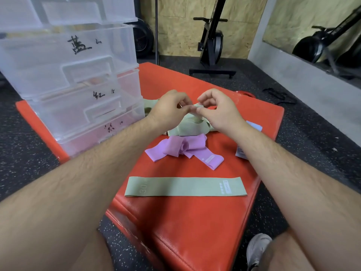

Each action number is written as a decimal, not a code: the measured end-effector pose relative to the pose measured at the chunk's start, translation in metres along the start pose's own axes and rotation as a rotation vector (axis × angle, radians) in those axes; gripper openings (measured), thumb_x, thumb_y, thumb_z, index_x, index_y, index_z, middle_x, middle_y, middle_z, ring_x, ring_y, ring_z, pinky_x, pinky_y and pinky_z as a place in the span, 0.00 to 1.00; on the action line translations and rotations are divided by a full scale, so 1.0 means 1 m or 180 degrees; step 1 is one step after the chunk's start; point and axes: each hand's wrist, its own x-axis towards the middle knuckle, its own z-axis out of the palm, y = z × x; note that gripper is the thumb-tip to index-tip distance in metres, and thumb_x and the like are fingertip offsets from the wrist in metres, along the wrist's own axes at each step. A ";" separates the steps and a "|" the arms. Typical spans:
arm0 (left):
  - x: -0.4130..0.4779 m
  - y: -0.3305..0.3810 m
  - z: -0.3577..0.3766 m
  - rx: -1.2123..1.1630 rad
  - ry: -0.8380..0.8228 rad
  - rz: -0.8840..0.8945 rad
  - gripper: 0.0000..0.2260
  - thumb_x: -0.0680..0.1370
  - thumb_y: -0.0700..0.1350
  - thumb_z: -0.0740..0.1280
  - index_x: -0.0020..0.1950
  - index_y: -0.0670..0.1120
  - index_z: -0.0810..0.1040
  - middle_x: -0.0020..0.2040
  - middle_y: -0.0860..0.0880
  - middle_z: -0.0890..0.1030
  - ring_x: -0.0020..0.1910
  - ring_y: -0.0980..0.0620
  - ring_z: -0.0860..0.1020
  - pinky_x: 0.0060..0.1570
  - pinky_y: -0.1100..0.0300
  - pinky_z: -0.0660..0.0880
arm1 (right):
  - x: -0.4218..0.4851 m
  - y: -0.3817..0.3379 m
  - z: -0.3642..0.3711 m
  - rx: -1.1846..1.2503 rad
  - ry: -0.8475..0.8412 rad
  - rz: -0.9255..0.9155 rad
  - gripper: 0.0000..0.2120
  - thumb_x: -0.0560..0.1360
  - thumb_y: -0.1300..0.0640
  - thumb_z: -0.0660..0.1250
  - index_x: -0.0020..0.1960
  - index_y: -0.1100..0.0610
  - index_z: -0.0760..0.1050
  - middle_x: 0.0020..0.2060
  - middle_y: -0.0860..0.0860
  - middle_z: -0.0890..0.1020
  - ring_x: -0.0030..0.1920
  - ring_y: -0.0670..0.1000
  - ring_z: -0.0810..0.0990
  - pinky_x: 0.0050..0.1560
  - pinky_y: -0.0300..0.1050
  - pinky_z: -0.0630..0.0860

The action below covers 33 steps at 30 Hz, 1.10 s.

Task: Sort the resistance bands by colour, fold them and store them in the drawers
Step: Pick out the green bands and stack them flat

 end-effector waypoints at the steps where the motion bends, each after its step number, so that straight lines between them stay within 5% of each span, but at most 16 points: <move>1: -0.001 0.003 -0.002 -0.0020 0.0000 -0.0032 0.06 0.78 0.49 0.69 0.42 0.51 0.78 0.41 0.52 0.77 0.41 0.50 0.78 0.44 0.50 0.77 | -0.001 -0.001 0.000 0.0104 -0.0011 0.0044 0.10 0.74 0.60 0.72 0.53 0.53 0.75 0.43 0.48 0.82 0.41 0.40 0.78 0.41 0.31 0.74; 5: -0.007 0.016 -0.011 -0.0403 0.0121 -0.0181 0.06 0.80 0.45 0.66 0.46 0.45 0.77 0.37 0.49 0.81 0.39 0.47 0.80 0.42 0.47 0.80 | -0.001 0.002 0.004 0.0161 -0.0250 0.0110 0.08 0.77 0.63 0.69 0.53 0.53 0.77 0.45 0.49 0.84 0.44 0.43 0.80 0.46 0.36 0.75; 9: -0.012 0.024 -0.020 -0.0409 0.0213 -0.0199 0.05 0.79 0.46 0.67 0.49 0.45 0.76 0.41 0.50 0.81 0.39 0.51 0.80 0.35 0.59 0.76 | 0.001 0.001 0.007 0.0028 -0.0355 -0.0090 0.05 0.79 0.62 0.66 0.49 0.53 0.78 0.45 0.54 0.84 0.44 0.46 0.79 0.50 0.48 0.76; 13: -0.015 0.022 -0.026 -0.0386 0.0143 -0.0263 0.08 0.77 0.47 0.71 0.48 0.44 0.75 0.42 0.46 0.81 0.40 0.48 0.79 0.39 0.52 0.77 | 0.002 -0.005 0.014 0.0173 -0.0566 -0.0221 0.04 0.79 0.60 0.65 0.51 0.54 0.77 0.43 0.58 0.83 0.41 0.53 0.80 0.48 0.53 0.78; 18: -0.019 0.017 -0.035 -0.0836 0.0345 -0.0531 0.07 0.78 0.43 0.70 0.46 0.42 0.75 0.35 0.51 0.79 0.27 0.62 0.76 0.29 0.63 0.73 | 0.003 -0.002 0.017 -0.0086 -0.0649 -0.0168 0.05 0.78 0.59 0.69 0.48 0.51 0.75 0.42 0.50 0.84 0.40 0.47 0.80 0.46 0.44 0.77; 22: -0.022 0.013 -0.047 -0.1231 0.0416 -0.0747 0.07 0.79 0.43 0.69 0.48 0.41 0.74 0.40 0.46 0.80 0.30 0.56 0.78 0.31 0.60 0.75 | 0.005 0.002 0.017 -0.0492 -0.0782 -0.0051 0.03 0.78 0.59 0.69 0.49 0.52 0.76 0.40 0.44 0.81 0.40 0.44 0.78 0.44 0.41 0.73; 27: -0.025 0.007 -0.065 -0.1686 0.0611 -0.0949 0.06 0.79 0.41 0.68 0.45 0.43 0.73 0.42 0.42 0.80 0.36 0.50 0.78 0.35 0.58 0.76 | 0.010 0.019 0.022 -0.1186 -0.0925 0.0125 0.09 0.77 0.53 0.67 0.42 0.43 0.70 0.39 0.42 0.77 0.44 0.49 0.77 0.49 0.49 0.72; 33: -0.035 -0.008 -0.090 -0.1761 0.0836 -0.1032 0.06 0.80 0.40 0.67 0.45 0.47 0.73 0.41 0.47 0.82 0.35 0.53 0.79 0.35 0.60 0.75 | 0.011 0.029 0.020 -0.1683 -0.0622 0.0405 0.08 0.80 0.50 0.62 0.42 0.43 0.68 0.42 0.42 0.79 0.54 0.57 0.75 0.55 0.49 0.62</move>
